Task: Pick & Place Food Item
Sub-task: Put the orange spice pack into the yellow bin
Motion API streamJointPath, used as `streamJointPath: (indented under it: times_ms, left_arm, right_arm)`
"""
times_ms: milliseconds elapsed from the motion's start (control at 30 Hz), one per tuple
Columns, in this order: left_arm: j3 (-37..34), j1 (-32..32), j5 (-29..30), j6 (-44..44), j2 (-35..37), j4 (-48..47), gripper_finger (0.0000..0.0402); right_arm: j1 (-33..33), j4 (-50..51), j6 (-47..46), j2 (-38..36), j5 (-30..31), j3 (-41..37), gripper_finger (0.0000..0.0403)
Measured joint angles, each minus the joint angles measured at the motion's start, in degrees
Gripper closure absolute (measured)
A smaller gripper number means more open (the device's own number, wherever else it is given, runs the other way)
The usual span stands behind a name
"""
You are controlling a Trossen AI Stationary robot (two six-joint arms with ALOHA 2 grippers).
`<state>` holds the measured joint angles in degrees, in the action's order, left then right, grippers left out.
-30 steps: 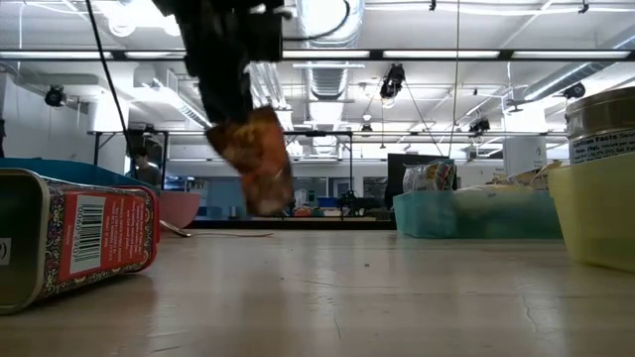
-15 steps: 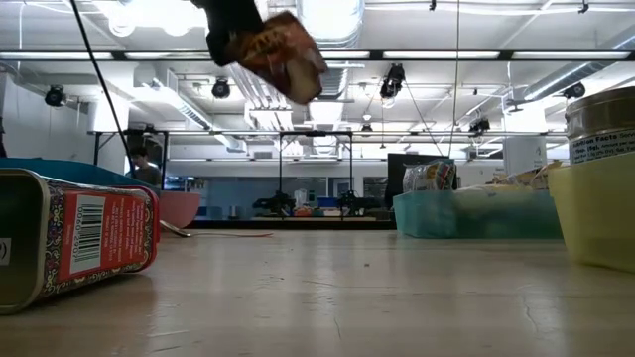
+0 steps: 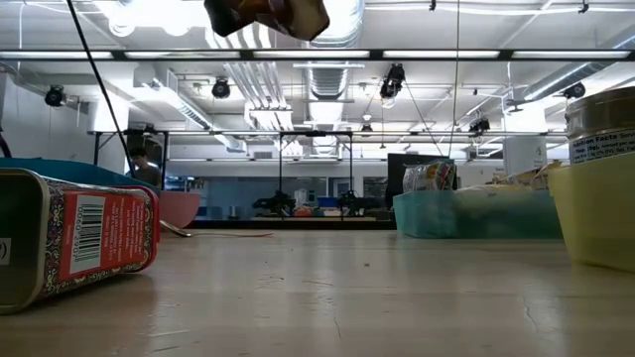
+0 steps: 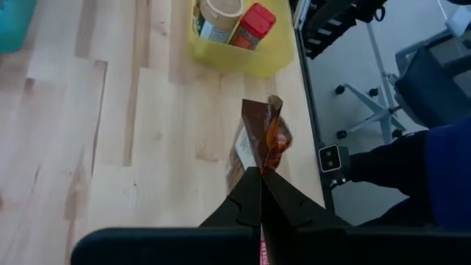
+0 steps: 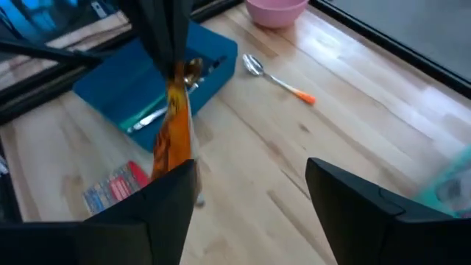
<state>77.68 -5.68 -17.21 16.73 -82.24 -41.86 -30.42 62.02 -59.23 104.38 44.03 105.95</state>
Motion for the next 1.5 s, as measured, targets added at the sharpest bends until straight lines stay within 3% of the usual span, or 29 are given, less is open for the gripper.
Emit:
streamJointPath:
  times_ms: [100,300,567,700,1000,1500]
  left_arm:
    - [-0.1,-0.7,0.0,0.0,-0.1,-0.2,0.0401]
    - [-0.1,-0.9,0.9,-0.4,-0.4,0.0,0.0401]
    - [-0.2,-0.9,1.1,-1.3,-0.6,-0.1,0.0401]
    - [-0.2,-0.9,1.1,-1.9,-0.6,-0.2,0.0401]
    - [-0.2,-1.1,-0.7,-2.4,-0.6,0.2,0.0401]
    - [-0.1,-1.6,-1.4,-3.4,-0.6,2.1,0.0401]
  right_arm:
    - [1.5,-2.7,2.5,-0.1,-1.7,0.0,0.0153]
    - [5.2,-8.1,6.9,-0.2,-12.9,0.0,0.0141]
    - [7.8,-10.4,10.5,-0.2,-14.8,0.2,0.0044]
    - [7.8,-14.4,15.0,-0.2,-15.9,0.0,0.0018]
    - [8.5,-15.3,19.6,-0.1,-15.6,0.4,0.0014]
    - [11.2,-16.1,19.3,1.5,-17.8,-1.2,0.0014]
